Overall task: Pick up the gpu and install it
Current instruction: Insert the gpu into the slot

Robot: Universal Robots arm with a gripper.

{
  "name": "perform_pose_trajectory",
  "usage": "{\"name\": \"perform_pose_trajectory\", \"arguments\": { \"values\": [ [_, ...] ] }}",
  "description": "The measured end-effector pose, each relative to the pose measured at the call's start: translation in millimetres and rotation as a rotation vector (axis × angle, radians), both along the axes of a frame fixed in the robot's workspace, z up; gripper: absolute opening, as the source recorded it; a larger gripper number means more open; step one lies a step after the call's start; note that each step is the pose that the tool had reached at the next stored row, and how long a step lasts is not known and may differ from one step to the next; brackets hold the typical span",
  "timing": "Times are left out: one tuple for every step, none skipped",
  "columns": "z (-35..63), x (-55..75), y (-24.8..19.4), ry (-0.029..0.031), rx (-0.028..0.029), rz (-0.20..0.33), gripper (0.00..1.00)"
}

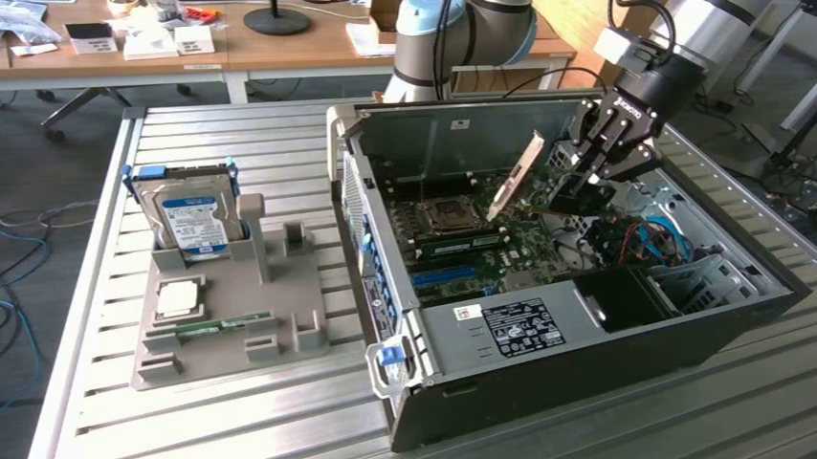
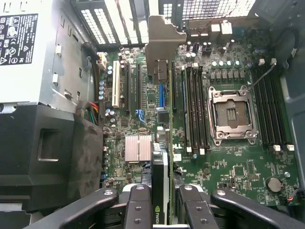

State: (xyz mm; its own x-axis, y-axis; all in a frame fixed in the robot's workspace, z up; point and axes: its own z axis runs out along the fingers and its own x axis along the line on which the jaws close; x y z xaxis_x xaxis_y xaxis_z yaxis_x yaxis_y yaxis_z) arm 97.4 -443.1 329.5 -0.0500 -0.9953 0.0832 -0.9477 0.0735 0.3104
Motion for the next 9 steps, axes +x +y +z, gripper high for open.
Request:
{"name": "perform_pose_trajectory", "arguments": {
  "values": [
    [0.0, 0.0, 0.0, 0.0000, 0.0000, 0.000, 0.27],
    [0.0, 0.0, 0.0, 0.0000, 0.0000, 0.000, 0.27],
    [0.0, 0.0, 0.0, 0.0000, 0.0000, 0.000, 0.27],
    [0.0, 0.0, 0.0, 0.0000, 0.0000, 0.000, 0.27],
    [0.0, 0.0, 0.0, 0.0000, 0.0000, 0.000, 0.27],
    [0.0, 0.0, 0.0, 0.0000, 0.0000, 0.000, 0.27],
    [0.0, -0.2, 0.0, -0.0011, 0.0000, 0.000, 0.27],
    [0.1, -0.5, 0.0, -0.0045, -0.0002, 0.000, 0.27],
    [0.0, -0.9, 0.0, -0.0113, -0.0001, 0.000, 0.27]
  ]
}}
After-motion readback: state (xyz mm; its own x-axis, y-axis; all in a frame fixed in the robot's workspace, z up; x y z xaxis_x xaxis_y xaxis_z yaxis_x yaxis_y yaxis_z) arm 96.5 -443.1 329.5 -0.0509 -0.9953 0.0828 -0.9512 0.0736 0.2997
